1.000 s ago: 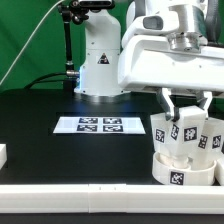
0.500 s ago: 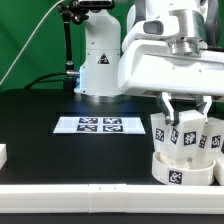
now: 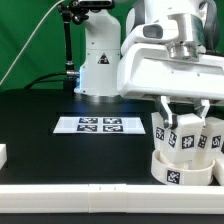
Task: Assemble stool
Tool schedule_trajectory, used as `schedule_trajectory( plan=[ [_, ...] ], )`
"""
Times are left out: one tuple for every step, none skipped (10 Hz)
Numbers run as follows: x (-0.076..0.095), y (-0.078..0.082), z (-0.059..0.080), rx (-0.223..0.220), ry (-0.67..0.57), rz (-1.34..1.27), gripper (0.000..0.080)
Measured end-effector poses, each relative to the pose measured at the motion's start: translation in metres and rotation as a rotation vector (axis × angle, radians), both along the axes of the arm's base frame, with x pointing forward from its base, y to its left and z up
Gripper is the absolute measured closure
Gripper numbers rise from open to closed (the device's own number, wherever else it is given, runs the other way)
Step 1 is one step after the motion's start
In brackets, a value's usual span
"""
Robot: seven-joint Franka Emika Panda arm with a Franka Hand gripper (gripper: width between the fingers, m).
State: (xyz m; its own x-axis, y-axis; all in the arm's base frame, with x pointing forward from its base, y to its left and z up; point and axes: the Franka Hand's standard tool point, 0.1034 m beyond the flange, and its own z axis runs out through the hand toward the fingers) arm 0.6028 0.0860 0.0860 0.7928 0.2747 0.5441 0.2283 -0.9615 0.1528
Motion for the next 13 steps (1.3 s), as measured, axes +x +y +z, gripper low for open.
schedule_trajectory(
  plan=[
    [-0.001,-0.001,-0.002,-0.005,0.002,0.003,0.0472],
    [-0.001,-0.001,-0.003,-0.005,0.002,0.004,0.0472],
    [-0.001,-0.001,-0.003,-0.005,0.001,0.004,0.0472],
    [-0.001,-0.001,-0.003,-0.005,0.001,0.004,0.0472],
    [-0.001,-0.001,-0.002,-0.005,0.002,0.004,0.0472],
    [-0.001,-0.001,-0.004,-0.006,0.008,0.004,0.0472],
    [-0.001,-0.002,-0.004,-0.005,0.009,0.000,0.0363],
    [-0.001,-0.002,-0.003,-0.002,0.010,-0.008,0.0235],
    [-0.001,-0.001,0.003,0.006,0.024,-0.019,0.0235],
    [0.001,-0.002,0.011,0.011,0.029,-0.024,0.0168],
    [0.001,-0.004,0.016,0.014,0.037,-0.030,0.0153],
    [0.002,-0.007,0.022,0.015,0.054,-0.033,0.0153],
    [0.003,-0.008,0.029,0.017,0.062,-0.034,0.0151]
  ],
)
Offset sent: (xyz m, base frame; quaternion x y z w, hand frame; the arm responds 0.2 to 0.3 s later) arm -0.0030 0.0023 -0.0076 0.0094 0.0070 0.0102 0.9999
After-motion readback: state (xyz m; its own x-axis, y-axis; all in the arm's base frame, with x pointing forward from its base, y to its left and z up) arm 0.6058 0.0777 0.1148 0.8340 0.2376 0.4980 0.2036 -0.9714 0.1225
